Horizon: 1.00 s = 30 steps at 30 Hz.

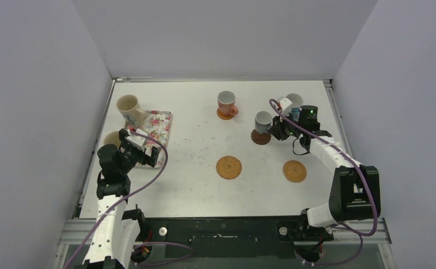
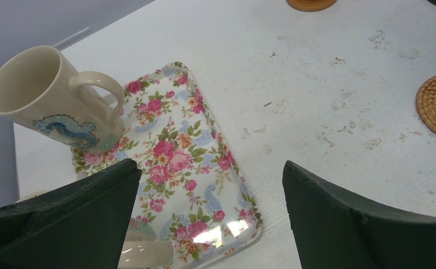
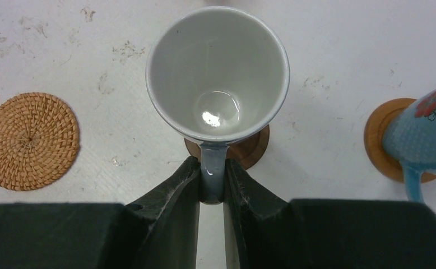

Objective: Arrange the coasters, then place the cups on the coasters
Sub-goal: Place the cup on the coaster.

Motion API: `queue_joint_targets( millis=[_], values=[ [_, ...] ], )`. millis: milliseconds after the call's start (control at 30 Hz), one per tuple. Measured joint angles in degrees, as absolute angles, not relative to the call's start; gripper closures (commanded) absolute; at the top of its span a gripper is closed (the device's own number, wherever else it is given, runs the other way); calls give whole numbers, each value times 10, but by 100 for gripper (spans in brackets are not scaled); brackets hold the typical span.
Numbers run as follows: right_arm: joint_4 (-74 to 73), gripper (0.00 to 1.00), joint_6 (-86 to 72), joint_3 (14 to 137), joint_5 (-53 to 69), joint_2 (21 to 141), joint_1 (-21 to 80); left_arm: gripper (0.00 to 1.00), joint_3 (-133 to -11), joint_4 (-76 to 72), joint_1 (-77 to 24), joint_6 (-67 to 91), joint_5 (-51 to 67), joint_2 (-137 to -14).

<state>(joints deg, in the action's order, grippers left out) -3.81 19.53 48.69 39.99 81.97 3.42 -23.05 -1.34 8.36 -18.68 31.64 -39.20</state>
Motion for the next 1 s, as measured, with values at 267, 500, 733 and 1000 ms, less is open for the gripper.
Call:
queue_joint_targets(
  millis=[267,500,733,1000],
  values=[
    [-4,100,197,461,404,818,27,3,-228,-14,84,-187,318,-392],
    [11,100,184,443,399,818,23,3,-228,-14,84,-187,318,-396],
    [33,100,177,440,399,818,22,3,-228,-14,84,-187,318,-396],
    [41,100,178,434,399,829,22,3,-228,-14,84,-187,317,-396]
  ],
)
